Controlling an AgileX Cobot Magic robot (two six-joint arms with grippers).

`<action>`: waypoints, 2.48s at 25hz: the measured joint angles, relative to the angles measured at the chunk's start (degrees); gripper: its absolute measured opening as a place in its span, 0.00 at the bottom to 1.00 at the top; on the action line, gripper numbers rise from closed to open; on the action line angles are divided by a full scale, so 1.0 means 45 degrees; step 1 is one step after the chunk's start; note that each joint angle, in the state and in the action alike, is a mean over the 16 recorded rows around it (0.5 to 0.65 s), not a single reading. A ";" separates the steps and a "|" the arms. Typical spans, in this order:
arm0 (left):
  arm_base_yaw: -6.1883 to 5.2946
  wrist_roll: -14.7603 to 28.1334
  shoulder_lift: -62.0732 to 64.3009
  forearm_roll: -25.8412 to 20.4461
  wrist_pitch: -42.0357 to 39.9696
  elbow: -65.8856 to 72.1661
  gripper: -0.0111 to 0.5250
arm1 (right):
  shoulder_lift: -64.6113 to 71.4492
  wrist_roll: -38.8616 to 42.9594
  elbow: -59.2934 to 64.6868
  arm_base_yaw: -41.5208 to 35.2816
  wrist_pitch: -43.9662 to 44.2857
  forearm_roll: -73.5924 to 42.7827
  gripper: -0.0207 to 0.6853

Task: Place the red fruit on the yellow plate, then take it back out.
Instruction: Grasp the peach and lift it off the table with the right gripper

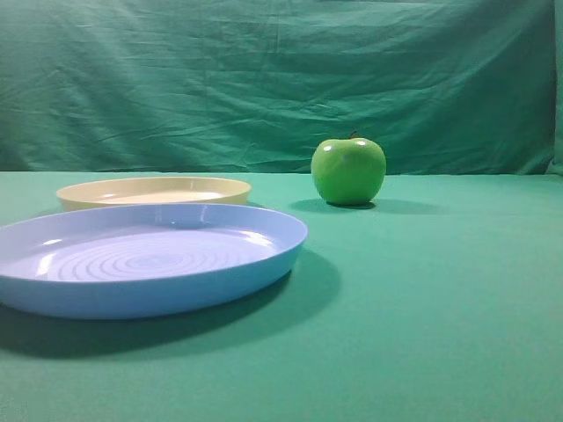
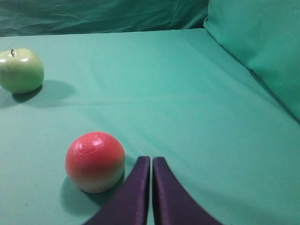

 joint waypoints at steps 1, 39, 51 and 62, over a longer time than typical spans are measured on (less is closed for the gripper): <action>0.0000 0.0000 0.0000 0.0000 0.0000 0.0000 0.02 | 0.0000 -0.0001 0.0000 0.0000 0.0000 0.0000 0.03; 0.0000 0.0000 0.0000 0.0000 0.0000 0.0000 0.02 | 0.4132 -0.0408 -0.6092 0.0000 0.4292 0.0108 0.03; 0.0000 0.0000 0.0000 0.0000 0.0000 0.0000 0.02 | 0.8459 -0.1198 -1.0456 0.0189 1.0483 0.1156 0.03; 0.0000 0.0000 0.0000 0.0000 0.0000 0.0000 0.02 | 1.2211 -0.1663 -1.0732 0.1822 1.0052 0.0754 0.06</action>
